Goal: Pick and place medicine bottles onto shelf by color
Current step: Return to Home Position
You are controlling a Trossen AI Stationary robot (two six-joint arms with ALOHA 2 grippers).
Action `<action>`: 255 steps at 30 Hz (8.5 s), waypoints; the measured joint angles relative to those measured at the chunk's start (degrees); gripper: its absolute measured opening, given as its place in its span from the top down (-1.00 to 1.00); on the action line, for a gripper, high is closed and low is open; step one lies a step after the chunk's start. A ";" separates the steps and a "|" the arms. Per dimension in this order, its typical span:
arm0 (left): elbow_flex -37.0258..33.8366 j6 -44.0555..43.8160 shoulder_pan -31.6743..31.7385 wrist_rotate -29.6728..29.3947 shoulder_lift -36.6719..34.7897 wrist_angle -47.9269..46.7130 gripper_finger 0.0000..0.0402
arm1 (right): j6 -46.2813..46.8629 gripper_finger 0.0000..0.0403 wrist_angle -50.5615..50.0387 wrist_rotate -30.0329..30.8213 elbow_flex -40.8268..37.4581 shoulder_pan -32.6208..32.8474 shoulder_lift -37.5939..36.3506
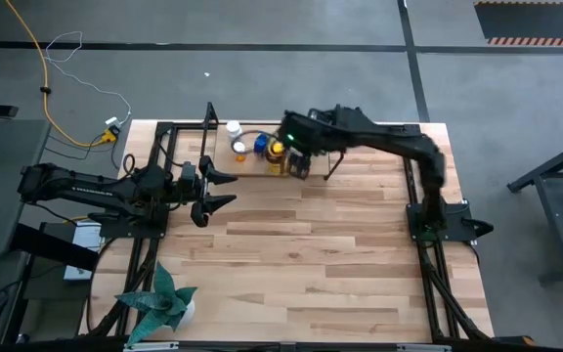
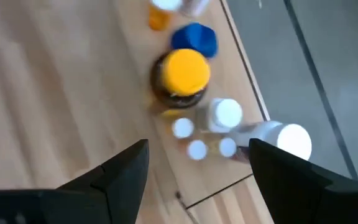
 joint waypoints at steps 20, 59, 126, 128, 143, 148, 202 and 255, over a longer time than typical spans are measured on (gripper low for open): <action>0.00 4.52 -0.81 -6.37 -0.56 -0.98 -0.29 | 1.63 -0.32 87.88 1.77 -93.07 15.06 -56.92; -18.35 -1.54 3.17 -7.25 -33.76 -14.62 0.99 | 4.65 -0.32 104.42 -0.22 -105.53 15.12 -61.69; -19.76 -6.49 -2.25 -8.98 -33.72 -18.18 0.98 | 0.73 1.00 87.16 -8.22 -126.84 16.08 -112.31; -19.76 -6.56 -2.25 -8.98 -33.72 -18.18 0.98 | -0.83 1.00 82.90 -8.19 -126.84 16.08 -112.32; -19.71 -6.51 -2.29 -8.96 -33.72 -18.20 0.98 | 5.35 1.00 78.93 -11.24 -126.73 15.95 -110.41; -19.71 -6.54 -2.29 -8.96 -33.72 -18.23 0.98 | 11.12 1.00 78.89 -11.23 -126.73 15.95 -110.41; -19.74 -6.52 -2.32 -8.98 -42.09 -15.99 0.98 | 15.58 1.00 79.63 -11.12 -126.89 15.97 -112.59; -19.76 12.66 -5.22 5.79 -42.09 -27.97 0.98 | 15.58 1.00 79.59 -11.15 -126.93 15.95 -112.27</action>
